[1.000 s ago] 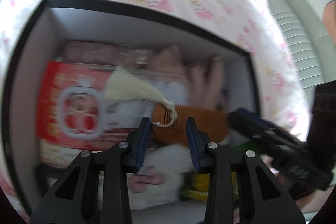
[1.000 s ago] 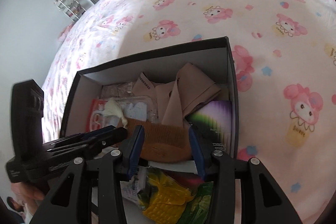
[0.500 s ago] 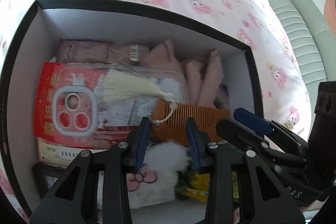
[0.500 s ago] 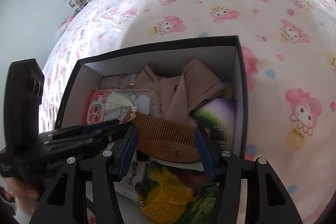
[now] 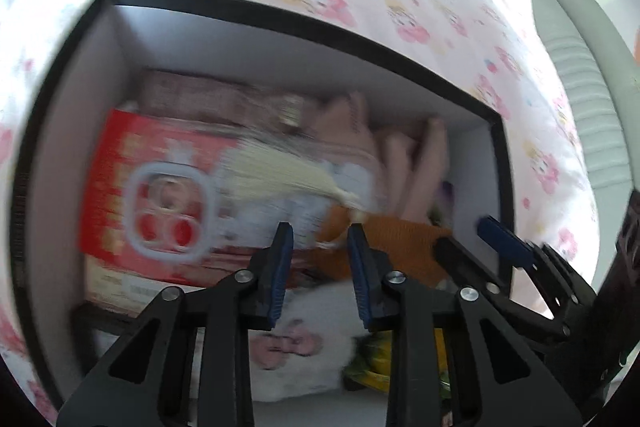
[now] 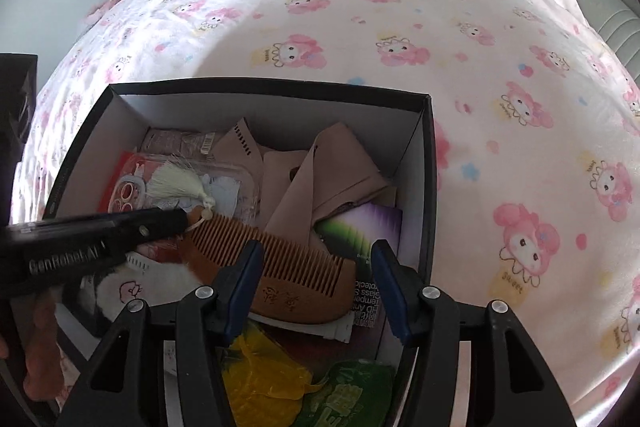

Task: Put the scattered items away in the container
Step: 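Lower the wooden comb into the black box with both grippers, then open both grippers and raise them away from the black box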

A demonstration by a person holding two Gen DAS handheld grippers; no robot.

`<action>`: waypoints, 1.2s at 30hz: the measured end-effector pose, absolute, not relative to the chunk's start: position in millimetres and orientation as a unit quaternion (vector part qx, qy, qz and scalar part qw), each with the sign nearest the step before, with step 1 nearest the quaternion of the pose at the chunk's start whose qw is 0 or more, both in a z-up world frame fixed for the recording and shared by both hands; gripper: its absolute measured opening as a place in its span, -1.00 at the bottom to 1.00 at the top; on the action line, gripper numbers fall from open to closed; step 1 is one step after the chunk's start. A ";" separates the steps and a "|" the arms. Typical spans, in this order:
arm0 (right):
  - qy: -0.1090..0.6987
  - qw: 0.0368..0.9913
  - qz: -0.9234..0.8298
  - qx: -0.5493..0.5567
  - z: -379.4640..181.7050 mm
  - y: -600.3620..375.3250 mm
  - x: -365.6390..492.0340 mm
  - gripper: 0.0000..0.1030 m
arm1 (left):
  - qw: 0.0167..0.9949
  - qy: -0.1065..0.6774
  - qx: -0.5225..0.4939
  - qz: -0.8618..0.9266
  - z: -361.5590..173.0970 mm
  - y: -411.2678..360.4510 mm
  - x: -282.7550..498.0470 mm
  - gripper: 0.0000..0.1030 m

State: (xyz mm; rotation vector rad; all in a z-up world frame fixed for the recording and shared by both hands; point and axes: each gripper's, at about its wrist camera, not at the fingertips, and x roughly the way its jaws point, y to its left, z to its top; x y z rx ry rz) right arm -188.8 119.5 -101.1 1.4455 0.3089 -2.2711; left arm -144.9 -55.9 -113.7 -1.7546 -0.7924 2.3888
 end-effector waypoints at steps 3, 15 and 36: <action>0.110 0.214 -0.819 0.521 -101.5 121.3 -189.9 0.01 | 0.045 -0.247 -0.574 0.779 -110.8 -52.5 -141.6 -0.51; 0.060 0.176 -0.857 0.480 -70.8 127.2 -183.1 0.01 | -0.065 -0.119 -0.463 0.876 -45.3 -60.2 -116.6 0.45; 0.001 0.128 -0.927 0.352 47.9 150.1 -27.5 0.54 | -0.107 -0.081 -0.334 0.933 71.0 -53.1 18.2 0.99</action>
